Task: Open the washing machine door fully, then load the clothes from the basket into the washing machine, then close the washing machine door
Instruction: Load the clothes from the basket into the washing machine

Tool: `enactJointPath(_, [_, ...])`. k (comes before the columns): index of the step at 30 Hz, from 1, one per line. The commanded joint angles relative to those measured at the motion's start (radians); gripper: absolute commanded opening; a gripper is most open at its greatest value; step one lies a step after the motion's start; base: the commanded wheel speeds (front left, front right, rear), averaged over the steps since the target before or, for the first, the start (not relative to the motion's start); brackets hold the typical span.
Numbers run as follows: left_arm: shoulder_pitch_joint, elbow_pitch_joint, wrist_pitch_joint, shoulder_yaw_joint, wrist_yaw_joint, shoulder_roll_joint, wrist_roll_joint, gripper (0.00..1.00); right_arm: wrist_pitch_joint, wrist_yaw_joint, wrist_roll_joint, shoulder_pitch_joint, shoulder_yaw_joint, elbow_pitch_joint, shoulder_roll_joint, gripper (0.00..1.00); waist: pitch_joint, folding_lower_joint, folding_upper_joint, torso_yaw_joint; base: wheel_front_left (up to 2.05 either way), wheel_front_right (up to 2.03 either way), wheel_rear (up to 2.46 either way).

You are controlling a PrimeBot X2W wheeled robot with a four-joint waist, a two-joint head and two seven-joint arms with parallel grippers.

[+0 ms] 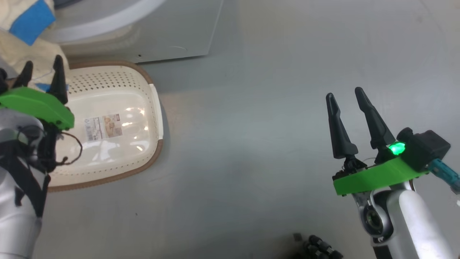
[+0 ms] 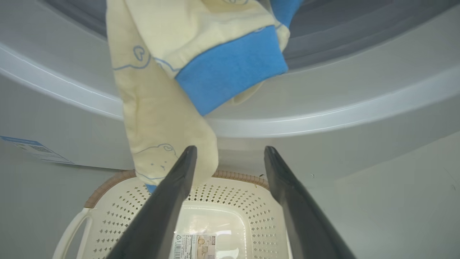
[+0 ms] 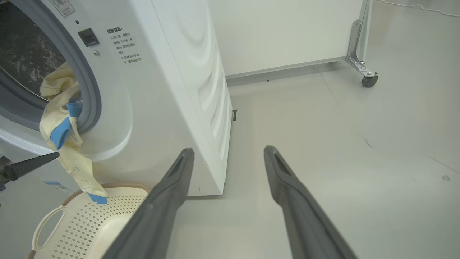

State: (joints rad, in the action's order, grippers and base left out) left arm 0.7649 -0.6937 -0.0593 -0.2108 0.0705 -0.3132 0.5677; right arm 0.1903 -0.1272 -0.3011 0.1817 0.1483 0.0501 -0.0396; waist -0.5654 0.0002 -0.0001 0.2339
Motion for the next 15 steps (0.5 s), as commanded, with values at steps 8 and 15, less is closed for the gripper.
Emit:
enactJointPath(8, [0.148,-0.145,0.065,0.065,-0.045,-0.128,0.007,1.00,0.050,-0.003,-0.044,0.034,0.065,-0.022,-0.011,1.00,-0.057,-0.0002,0.0001,0.094,0.00,0.00,0.00])
enactJointPath(15, [0.216,-0.244,0.081,0.087,-0.041,-0.163,0.029,1.00,0.065,-0.003,-0.068,0.035,0.082,-0.043,-0.011,1.00,-0.075,-0.0002,0.0001,0.131,0.00,0.00,0.00])
